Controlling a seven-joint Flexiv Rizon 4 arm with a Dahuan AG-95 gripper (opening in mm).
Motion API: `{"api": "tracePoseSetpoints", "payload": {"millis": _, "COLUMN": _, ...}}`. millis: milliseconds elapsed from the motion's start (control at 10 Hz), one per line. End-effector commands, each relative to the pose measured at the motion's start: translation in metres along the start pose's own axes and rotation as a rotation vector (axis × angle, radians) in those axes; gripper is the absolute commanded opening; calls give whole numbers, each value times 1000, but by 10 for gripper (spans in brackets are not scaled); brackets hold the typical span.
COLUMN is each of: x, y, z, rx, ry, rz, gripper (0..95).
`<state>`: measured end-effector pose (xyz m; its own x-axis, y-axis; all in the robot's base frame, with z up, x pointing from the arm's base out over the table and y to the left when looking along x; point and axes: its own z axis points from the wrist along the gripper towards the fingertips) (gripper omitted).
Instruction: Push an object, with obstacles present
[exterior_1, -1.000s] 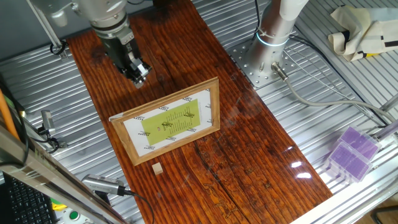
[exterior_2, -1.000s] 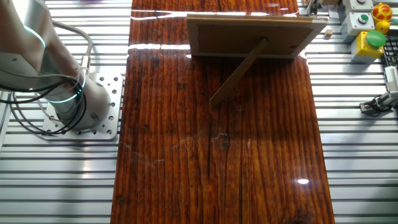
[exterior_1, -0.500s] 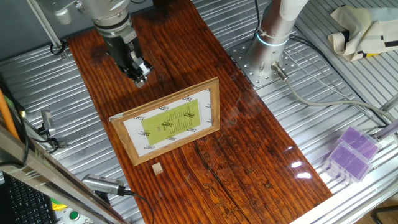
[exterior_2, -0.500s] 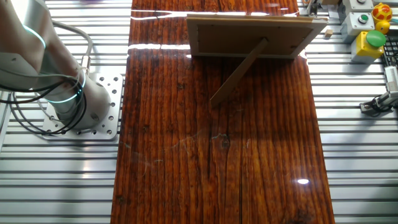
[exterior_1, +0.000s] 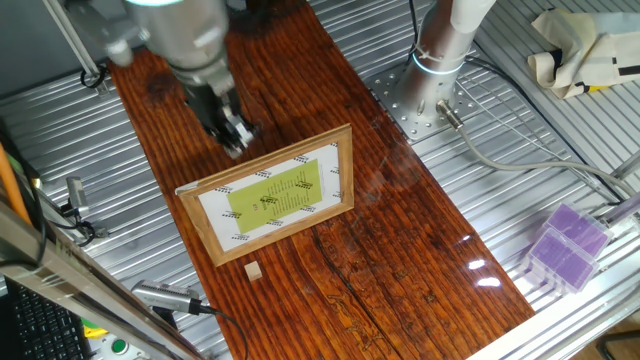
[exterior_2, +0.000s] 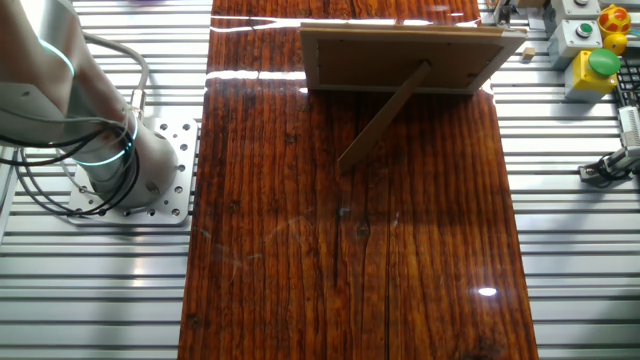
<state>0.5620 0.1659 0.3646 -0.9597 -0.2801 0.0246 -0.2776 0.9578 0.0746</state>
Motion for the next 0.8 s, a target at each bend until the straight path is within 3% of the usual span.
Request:
{"api": "tracePoseSetpoints", "payload": {"millis": 100, "x": -1, "y": 4, "z": 23, "rx": 3, "ry": -16, "rz": 2, "gripper": 0}}
{"api": "tracePoseSetpoints", "payload": {"millis": 500, "x": -4, "y": 14, "z": 70, "rx": 4, "ry": -37, "rz": 21, "gripper": 0}}
{"api": "tracePoseSetpoints", "payload": {"millis": 800, "x": -4, "y": 17, "z": 86, "rx": 4, "ry": -40, "rz": 11, "gripper": 0}}
